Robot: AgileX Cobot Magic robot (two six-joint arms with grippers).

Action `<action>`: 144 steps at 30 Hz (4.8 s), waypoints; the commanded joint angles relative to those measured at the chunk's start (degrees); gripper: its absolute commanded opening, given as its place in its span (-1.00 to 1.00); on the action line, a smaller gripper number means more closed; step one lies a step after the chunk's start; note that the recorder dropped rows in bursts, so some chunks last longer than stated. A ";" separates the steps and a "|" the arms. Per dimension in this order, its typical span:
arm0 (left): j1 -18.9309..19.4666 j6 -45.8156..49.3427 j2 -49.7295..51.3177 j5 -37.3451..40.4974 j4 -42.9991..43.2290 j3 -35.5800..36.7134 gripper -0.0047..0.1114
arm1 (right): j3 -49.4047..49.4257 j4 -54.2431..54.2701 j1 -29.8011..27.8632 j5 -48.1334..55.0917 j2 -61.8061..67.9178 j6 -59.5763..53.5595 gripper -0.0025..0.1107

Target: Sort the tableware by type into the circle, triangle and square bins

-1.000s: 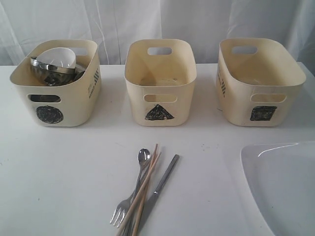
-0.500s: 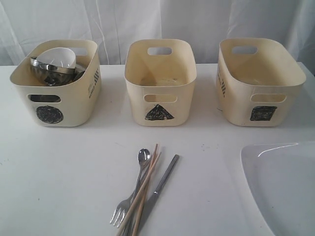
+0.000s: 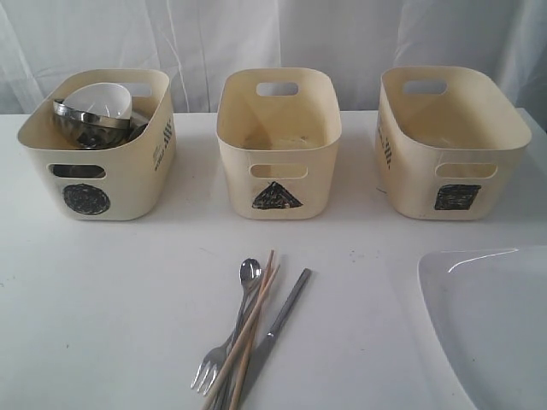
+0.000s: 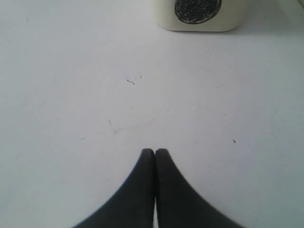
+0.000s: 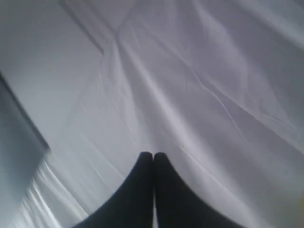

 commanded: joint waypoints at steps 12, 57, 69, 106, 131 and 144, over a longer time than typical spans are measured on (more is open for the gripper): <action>0.11 0.24 -0.24 0.37 -0.37 0.57 -0.92 | -45.69 -119.28 0.79 -6.19 76.87 75.30 -0.96; 0.11 0.24 -0.24 0.07 -0.24 0.57 -0.92 | -82.19 -22.21 33.59 83.54 111.43 -5.57 -0.55; 0.11 0.24 -0.24 0.07 -0.24 0.57 -0.92 | -82.48 -21.32 33.59 82.85 116.20 -3.39 -0.18; 0.11 0.24 -0.24 0.07 -0.24 0.57 -0.92 | -82.48 -21.50 33.59 85.21 119.07 -2.00 -0.79; 0.11 0.24 -0.24 0.07 -0.24 0.57 -0.92 | -89.21 -29.43 27.45 64.32 97.84 -2.00 -0.96; 0.11 0.24 -0.24 0.07 -0.24 0.57 -0.92 | -83.80 -31.53 12.05 28.05 95.94 2.77 -0.96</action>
